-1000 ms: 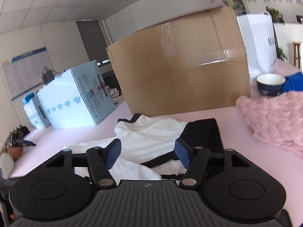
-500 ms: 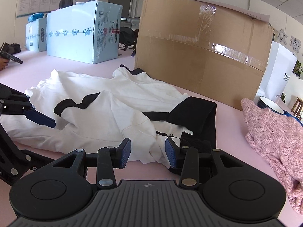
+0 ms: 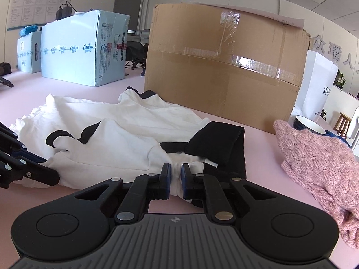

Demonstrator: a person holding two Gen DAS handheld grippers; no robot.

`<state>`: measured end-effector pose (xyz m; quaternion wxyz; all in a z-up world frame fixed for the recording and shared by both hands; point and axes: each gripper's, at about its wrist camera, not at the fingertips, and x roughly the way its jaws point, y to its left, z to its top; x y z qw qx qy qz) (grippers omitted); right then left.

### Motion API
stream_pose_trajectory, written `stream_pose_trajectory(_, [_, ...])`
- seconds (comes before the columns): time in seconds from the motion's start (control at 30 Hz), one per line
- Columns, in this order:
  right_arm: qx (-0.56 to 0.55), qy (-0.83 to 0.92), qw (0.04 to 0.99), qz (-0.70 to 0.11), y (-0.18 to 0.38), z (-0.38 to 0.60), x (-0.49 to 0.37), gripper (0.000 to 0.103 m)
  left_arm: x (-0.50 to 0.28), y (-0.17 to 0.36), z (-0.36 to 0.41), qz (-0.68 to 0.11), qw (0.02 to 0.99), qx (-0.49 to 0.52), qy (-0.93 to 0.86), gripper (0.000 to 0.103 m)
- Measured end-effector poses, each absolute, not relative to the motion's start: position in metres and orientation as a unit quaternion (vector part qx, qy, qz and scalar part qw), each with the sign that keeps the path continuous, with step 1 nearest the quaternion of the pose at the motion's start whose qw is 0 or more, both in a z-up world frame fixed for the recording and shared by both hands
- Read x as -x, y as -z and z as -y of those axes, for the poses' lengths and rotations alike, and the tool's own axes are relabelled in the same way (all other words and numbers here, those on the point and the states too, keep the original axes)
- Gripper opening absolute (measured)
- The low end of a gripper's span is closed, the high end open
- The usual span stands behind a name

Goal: Fold clothes

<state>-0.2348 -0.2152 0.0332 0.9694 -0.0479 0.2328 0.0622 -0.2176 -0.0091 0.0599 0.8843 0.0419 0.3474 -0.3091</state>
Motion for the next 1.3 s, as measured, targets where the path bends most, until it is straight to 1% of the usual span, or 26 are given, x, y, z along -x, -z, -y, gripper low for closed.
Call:
stream_pose_trajectory(0.17, [-0.031, -0.062, 0.969, -0.237, -0.041, 0.243, 0.236, 0.007, 0.222, -0.066, 0.001, -0.353, 0.879, -0.031, 0.318, 0.009])
stream_pose_trajectory(0.2, [-0.039, -0.061, 0.969, -0.238, -0.042, 0.245, 0.237, 0.002, 0.223, -0.065, -0.001, -0.358, 0.878, -0.03, 0.317, 0.009])
stream_pose_trajectory(0.23, [-0.041, -0.046, 0.969, -0.239, -0.041, 0.249, 0.238, 0.0, 0.224, -0.064, -0.003, -0.364, 0.876, -0.031, 0.314, 0.009])
stream_pose_trajectory(0.3, [-0.047, -0.023, 0.968, -0.245, -0.04, 0.256, 0.238, 0.001, 0.225, -0.061, -0.005, -0.377, 0.87, -0.035, 0.315, 0.009])
stream_pose_trajectory(0.4, [-0.077, -0.036, 0.961, -0.263, -0.034, 0.268, 0.239, 0.001, 0.229, -0.049, -0.004, -0.41, 0.85, -0.046, 0.328, 0.009])
stream_pose_trajectory(0.47, [-0.087, -0.064, 0.958, -0.265, -0.033, 0.269, 0.241, 0.002, 0.236, -0.044, -0.007, -0.407, 0.851, -0.047, 0.33, 0.009])
stream_pose_trajectory(0.5, [-0.092, -0.077, 0.957, -0.263, -0.033, 0.269, 0.242, 0.008, 0.238, -0.043, -0.009, -0.401, 0.852, -0.049, 0.332, 0.01])
stream_pose_trajectory(0.53, [-0.093, -0.089, 0.958, -0.257, -0.035, 0.268, 0.243, 0.028, 0.241, -0.043, -0.011, -0.396, 0.853, -0.05, 0.335, 0.011])
stream_pose_trajectory(0.6, [-0.077, -0.071, 0.964, -0.244, -0.037, 0.265, 0.246, 0.056, 0.243, -0.044, -0.016, -0.391, 0.854, -0.039, 0.34, 0.019])
stream_pose_trajectory(0.63, [-0.065, -0.048, 0.968, -0.237, -0.037, 0.265, 0.247, 0.056, 0.243, -0.045, -0.019, -0.389, 0.855, -0.03, 0.343, 0.029])
stream_pose_trajectory(0.67, [-0.064, -0.03, 0.97, -0.234, -0.038, 0.267, 0.247, 0.056, 0.243, -0.047, -0.023, -0.381, 0.858, -0.019, 0.344, 0.036])
stream_pose_trajectory(0.7, [-0.067, -0.023, 0.97, -0.235, -0.038, 0.27, 0.247, 0.056, 0.244, -0.049, -0.026, -0.367, 0.865, -0.01, 0.343, 0.04])
stream_pose_trajectory(0.73, [-0.072, -0.017, 0.968, -0.238, -0.037, 0.275, 0.248, 0.056, 0.244, -0.051, -0.029, -0.355, 0.871, -0.003, 0.341, 0.047])
stream_pose_trajectory(0.77, [-0.073, -0.011, 0.967, -0.243, -0.035, 0.279, 0.248, 0.056, 0.245, -0.052, -0.029, -0.346, 0.875, -0.004, 0.339, 0.051])
stream_pose_trajectory(0.83, [-0.076, -0.004, 0.964, -0.255, -0.031, 0.285, 0.247, 0.054, 0.244, -0.05, -0.028, -0.338, 0.877, -0.007, 0.341, 0.052])
stream_pose_trajectory(0.9, [-0.088, -0.003, 0.958, -0.272, -0.025, 0.292, 0.244, 0.054, 0.241, -0.045, -0.024, -0.348, 0.87, -0.009, 0.35, 0.052])
stream_pose_trajectory(0.93, [-0.089, -0.003, 0.956, -0.28, -0.023, 0.292, 0.241, 0.057, 0.239, -0.04, -0.022, -0.356, 0.863, -0.012, 0.358, 0.054])
stream_pose_trajectory(0.97, [-0.082, -0.004, 0.953, -0.291, -0.021, 0.29, 0.237, 0.057, 0.238, -0.037, -0.02, -0.36, 0.859, -0.016, 0.363, 0.057])
stream_pose_trajectory(1.0, [-0.068, -0.005, 0.951, -0.301, -0.019, 0.287, 0.233, 0.057, 0.238, -0.033, -0.019, -0.355, 0.859, -0.02, 0.368, 0.058])
stream_pose_trajectory(1.07, [-0.052, -0.013, 0.952, -0.302, -0.018, 0.283, 0.233, 0.056, 0.242, -0.029, -0.02, -0.338, 0.861, -0.022, 0.378, 0.063])
stream_pose_trajectory(1.13, [-0.044, -0.031, 0.953, -0.298, -0.019, 0.283, 0.235, 0.045, 0.243, -0.027, -0.022, -0.331, 0.861, -0.022, 0.385, 0.064])
stream_pose_trajectory(1.17, [-0.04, -0.044, 0.953, -0.298, -0.02, 0.283, 0.236, 0.044, 0.244, -0.026, -0.022, -0.327, 0.861, -0.023, 0.389, 0.067])
stream_pose_trajectory(1.23, [-0.023, -0.062, 0.951, -0.303, -0.022, 0.281, 0.237, 0.021, 0.243, -0.025, -0.022, -0.324, 0.858, -0.022, 0.398, 0.071])
stream_pose_trajectory(1.3, [0.013, -0.061, 0.952, -0.299, -0.022, 0.276, 0.24, 0.019, 0.242, -0.025, -0.022, -0.324, 0.854, -0.02, 0.406, 0.075])
